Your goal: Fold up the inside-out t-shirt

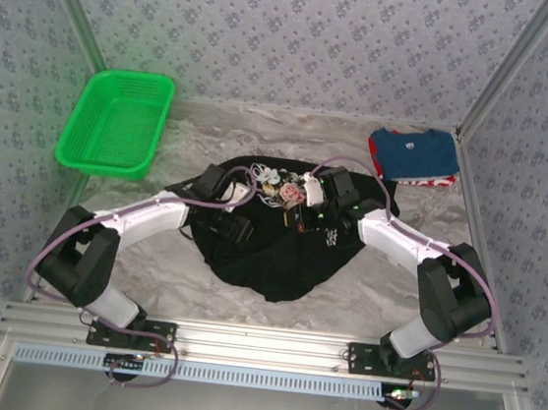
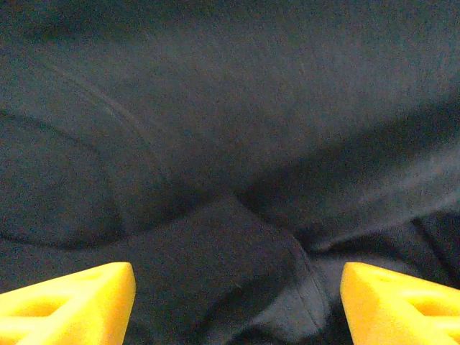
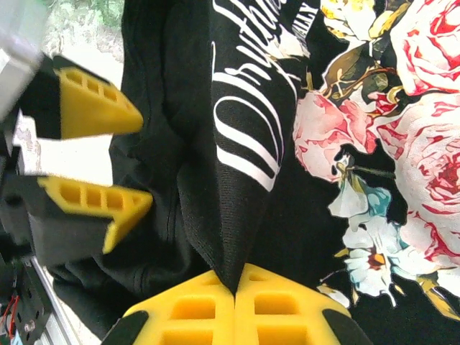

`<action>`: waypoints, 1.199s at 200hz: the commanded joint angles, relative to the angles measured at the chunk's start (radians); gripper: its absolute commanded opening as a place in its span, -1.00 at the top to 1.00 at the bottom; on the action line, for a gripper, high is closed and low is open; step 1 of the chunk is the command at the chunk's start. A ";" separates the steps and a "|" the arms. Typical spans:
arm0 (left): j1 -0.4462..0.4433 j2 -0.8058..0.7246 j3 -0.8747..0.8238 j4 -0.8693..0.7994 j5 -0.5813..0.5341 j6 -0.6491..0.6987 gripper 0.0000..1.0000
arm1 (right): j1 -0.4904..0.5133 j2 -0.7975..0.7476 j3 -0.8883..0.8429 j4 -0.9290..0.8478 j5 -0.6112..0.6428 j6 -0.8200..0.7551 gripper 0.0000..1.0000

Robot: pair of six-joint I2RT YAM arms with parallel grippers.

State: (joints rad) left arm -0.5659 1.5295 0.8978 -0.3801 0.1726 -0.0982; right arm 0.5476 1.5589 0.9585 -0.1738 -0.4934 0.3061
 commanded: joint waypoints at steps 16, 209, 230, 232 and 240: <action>-0.015 0.087 0.042 0.009 0.019 0.007 -0.12 | -0.003 0.005 0.033 -0.009 0.006 -0.004 1.00; 0.119 -0.726 -0.030 -0.051 0.178 -0.399 1.00 | -0.098 -0.284 0.392 -0.503 0.258 -0.236 1.00; 0.120 -0.757 -0.124 -0.111 0.123 -0.426 1.00 | -0.055 -0.139 0.358 -0.436 0.276 -0.194 0.89; 0.120 -0.758 -0.138 -0.105 0.129 -0.432 1.00 | -0.050 -0.122 0.359 -0.433 0.281 -0.191 0.87; 0.120 -0.762 -0.190 -0.065 0.159 -0.466 1.00 | -0.028 -0.052 0.377 -0.439 0.315 -0.183 0.78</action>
State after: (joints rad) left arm -0.4515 0.7803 0.8310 -0.3782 0.3607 -0.4850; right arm 0.4686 1.3289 1.3487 -0.6155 -0.2459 0.0872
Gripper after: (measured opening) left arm 0.039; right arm 0.069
